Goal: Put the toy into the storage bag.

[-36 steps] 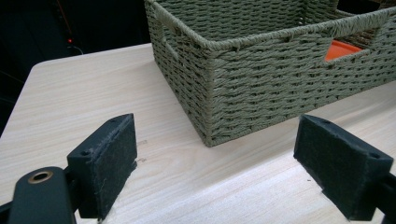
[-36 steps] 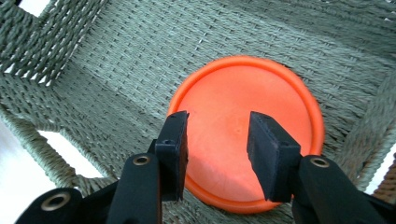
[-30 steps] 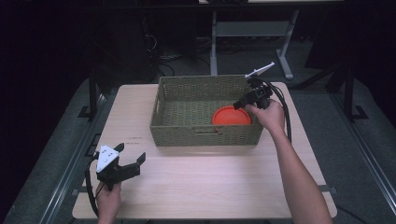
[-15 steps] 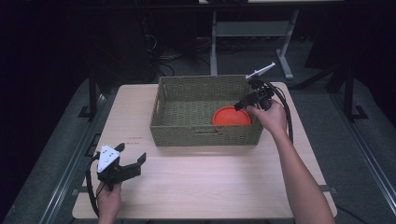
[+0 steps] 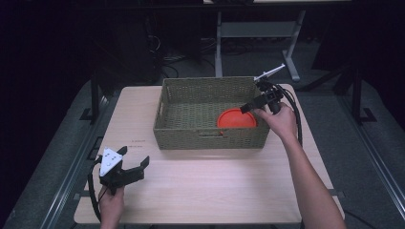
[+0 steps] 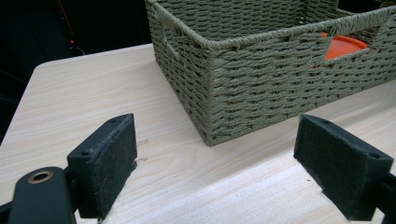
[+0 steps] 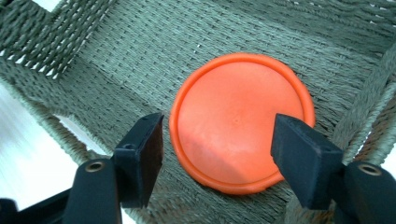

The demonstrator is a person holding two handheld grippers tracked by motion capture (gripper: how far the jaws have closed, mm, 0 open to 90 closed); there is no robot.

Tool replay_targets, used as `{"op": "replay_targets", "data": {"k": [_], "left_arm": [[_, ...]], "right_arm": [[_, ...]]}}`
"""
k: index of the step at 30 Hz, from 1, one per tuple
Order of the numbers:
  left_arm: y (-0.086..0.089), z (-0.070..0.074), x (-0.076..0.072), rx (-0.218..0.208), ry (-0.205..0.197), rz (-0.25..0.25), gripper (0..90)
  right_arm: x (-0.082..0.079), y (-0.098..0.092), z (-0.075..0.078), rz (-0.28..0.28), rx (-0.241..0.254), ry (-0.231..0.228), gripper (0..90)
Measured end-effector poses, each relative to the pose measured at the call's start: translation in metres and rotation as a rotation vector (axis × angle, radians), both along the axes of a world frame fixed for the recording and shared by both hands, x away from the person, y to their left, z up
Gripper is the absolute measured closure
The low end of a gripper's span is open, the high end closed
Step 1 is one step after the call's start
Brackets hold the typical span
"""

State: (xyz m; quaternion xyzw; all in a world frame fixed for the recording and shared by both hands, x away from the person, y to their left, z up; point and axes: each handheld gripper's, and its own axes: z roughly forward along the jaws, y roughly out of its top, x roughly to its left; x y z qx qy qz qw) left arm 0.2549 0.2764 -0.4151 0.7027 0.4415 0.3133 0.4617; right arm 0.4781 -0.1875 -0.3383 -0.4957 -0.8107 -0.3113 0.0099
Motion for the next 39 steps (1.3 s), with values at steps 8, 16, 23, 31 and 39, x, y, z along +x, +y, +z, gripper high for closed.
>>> {"op": "replay_targets", "data": {"k": [8, 16, 23, 31, 39], "left_arm": [[0.0, 0.0, 0.0, 0.001, 0.0, 0.001, 12.8], [0.0, 0.0, 0.0, 0.003, 0.0, 0.001, 12.7], [0.0, 0.0, 0.0, 0.002, 0.001, 0.001, 12.8], [0.0, 0.0, 0.0, 0.004, 0.001, 0.001, 12.7], [0.0, -0.001, 0.0, 0.005, 0.0, 0.0, 12.8]], "right_arm": [[-0.011, 0.001, 0.009, 0.037, 0.02, -0.028, 29.7], [-0.019, -0.001, 0.014, 0.041, 0.022, -0.045, 29.7], [-0.026, 0.0, 0.017, 0.066, 0.023, -0.055, 29.4], [-0.037, -0.003, 0.021, 0.085, 0.025, -0.062, 29.0], [-0.046, -0.008, 0.017, 0.094, 0.031, -0.064, 28.3]]}}
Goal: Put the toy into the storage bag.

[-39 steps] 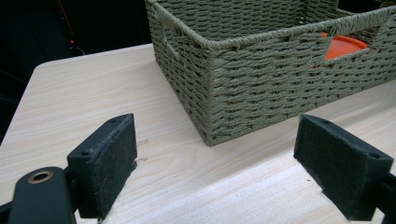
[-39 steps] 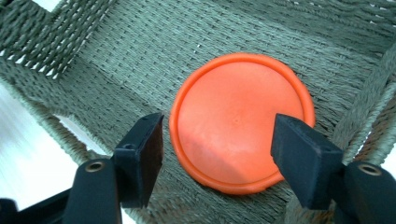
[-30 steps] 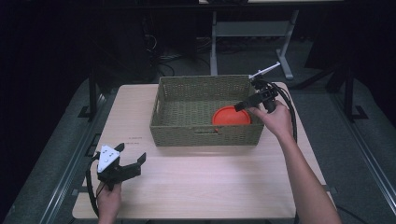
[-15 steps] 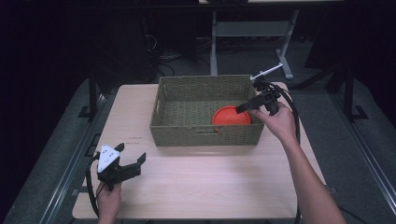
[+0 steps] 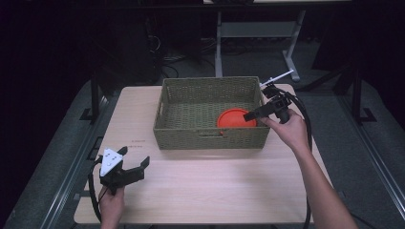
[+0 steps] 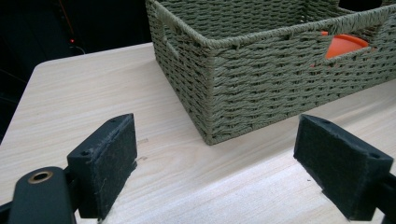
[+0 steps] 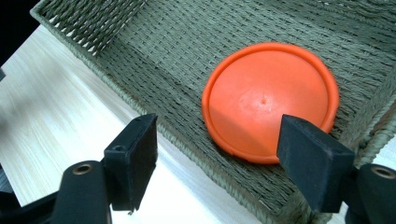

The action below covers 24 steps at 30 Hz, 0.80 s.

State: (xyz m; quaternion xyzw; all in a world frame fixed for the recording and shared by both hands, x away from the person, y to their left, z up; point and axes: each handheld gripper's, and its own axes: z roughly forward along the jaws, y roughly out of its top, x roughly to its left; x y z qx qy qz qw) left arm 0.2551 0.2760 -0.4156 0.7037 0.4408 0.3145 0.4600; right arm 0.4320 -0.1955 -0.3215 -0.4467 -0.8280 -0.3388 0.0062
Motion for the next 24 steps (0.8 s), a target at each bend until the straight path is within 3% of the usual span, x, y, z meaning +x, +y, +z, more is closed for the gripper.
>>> {"op": "replay_targets", "data": {"k": [24], "left_arm": [[0.0, 0.0, 0.0, 0.0, 0.0, 0.003, 12.8]], "right_arm": [[-0.04, -0.007, -0.003, 0.044, 0.014, -0.023, 27.7]]}}
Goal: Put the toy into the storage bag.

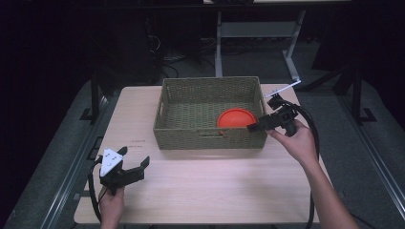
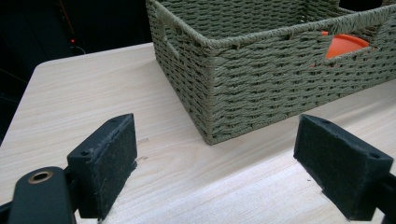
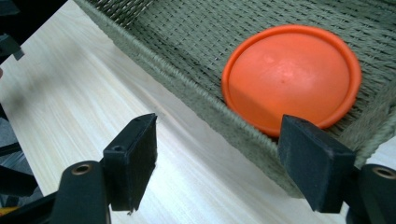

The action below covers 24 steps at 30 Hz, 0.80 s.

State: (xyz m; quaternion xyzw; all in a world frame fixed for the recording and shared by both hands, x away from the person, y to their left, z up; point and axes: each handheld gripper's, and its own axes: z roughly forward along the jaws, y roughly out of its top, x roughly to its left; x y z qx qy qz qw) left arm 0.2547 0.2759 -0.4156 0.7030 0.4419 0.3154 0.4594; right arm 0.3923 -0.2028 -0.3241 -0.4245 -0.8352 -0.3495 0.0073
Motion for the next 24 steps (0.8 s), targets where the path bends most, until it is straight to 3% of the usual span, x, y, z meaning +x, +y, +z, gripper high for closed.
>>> {"op": "replay_targets", "data": {"k": [24], "left_arm": [[0.0, 0.0, -0.001, 0.007, -0.002, -0.001, 12.7]], "right_arm": [[-0.03, -0.015, -0.021, 0.014, 0.008, -0.003, 27.1]]}}
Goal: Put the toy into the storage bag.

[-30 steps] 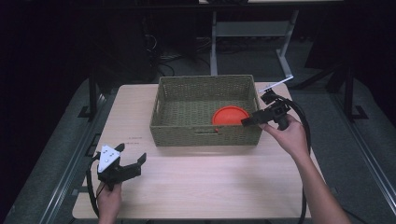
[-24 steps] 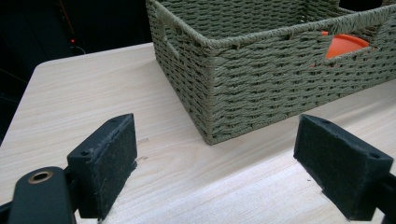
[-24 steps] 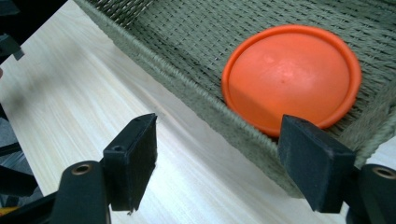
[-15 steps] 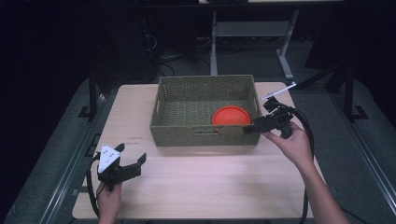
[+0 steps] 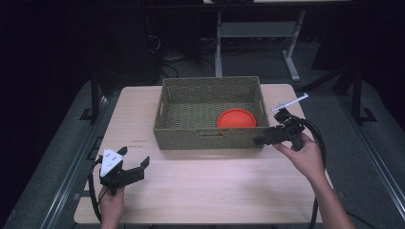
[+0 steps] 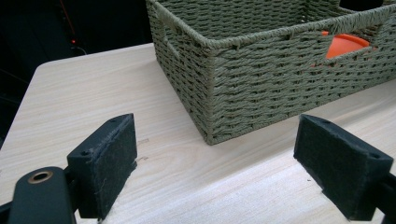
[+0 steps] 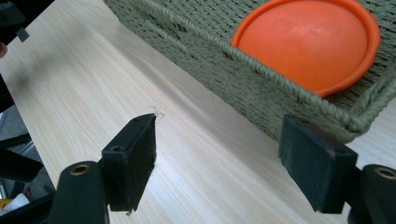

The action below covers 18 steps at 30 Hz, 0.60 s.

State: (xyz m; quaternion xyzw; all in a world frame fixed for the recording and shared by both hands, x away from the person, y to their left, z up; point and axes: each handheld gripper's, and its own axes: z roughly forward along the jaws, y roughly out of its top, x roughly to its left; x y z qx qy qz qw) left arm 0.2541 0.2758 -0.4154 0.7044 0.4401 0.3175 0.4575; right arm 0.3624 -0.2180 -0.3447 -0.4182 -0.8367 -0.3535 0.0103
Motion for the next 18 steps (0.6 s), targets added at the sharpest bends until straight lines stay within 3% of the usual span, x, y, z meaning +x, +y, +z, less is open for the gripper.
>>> {"op": "replay_targets", "data": {"k": [7, 14, 18], "left_arm": [[0.0, 0.0, 0.0, 0.001, -0.006, -0.001, 12.7], [-0.001, 0.0, 0.0, -0.001, -0.004, -0.001, 12.7], [-0.001, 0.0, 0.0, -0.001, -0.005, -0.002, 12.8]], "right_arm": [[-0.006, -0.002, -0.006, 0.013, 0.006, 0.007, 26.5], [-0.015, -0.003, -0.013, 0.028, -0.021, 0.019, 26.2], [-0.019, -0.005, -0.019, 0.03, 0.004, 0.023, 26.2]]}}
